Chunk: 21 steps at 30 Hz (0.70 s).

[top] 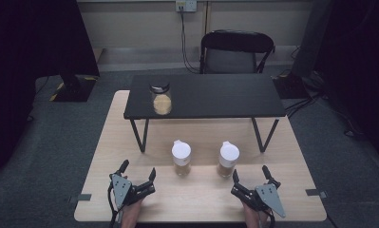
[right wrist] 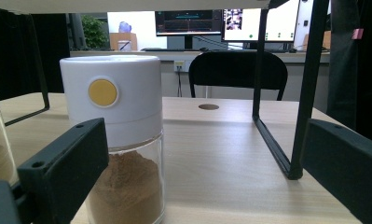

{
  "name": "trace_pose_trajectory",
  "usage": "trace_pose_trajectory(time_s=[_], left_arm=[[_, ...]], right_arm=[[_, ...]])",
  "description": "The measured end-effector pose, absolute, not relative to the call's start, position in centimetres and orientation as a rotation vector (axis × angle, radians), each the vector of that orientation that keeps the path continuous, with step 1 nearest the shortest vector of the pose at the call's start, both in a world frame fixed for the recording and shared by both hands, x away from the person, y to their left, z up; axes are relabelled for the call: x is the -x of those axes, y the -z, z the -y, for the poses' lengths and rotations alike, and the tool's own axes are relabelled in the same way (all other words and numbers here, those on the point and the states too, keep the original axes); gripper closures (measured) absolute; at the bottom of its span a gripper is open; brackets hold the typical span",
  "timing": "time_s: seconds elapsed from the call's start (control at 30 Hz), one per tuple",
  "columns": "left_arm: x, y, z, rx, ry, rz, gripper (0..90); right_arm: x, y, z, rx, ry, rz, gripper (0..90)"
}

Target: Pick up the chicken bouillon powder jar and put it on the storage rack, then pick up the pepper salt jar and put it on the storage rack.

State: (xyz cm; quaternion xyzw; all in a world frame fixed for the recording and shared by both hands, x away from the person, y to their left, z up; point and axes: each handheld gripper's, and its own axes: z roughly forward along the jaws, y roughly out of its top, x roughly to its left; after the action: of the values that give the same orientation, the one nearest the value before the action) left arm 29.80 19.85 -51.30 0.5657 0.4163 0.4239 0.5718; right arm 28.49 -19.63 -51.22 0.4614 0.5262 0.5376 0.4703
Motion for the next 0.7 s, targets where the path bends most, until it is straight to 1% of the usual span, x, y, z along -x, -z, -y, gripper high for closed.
trace_pose_trajectory(time_s=[0.7], left_arm=[[-29.81, 51.29, -19.84, -1.325, -0.997, -0.98, 0.3]], right_arm=[[-28.65, 51.01, 19.71, -1.137, -1.312, -1.31, 0.0]])
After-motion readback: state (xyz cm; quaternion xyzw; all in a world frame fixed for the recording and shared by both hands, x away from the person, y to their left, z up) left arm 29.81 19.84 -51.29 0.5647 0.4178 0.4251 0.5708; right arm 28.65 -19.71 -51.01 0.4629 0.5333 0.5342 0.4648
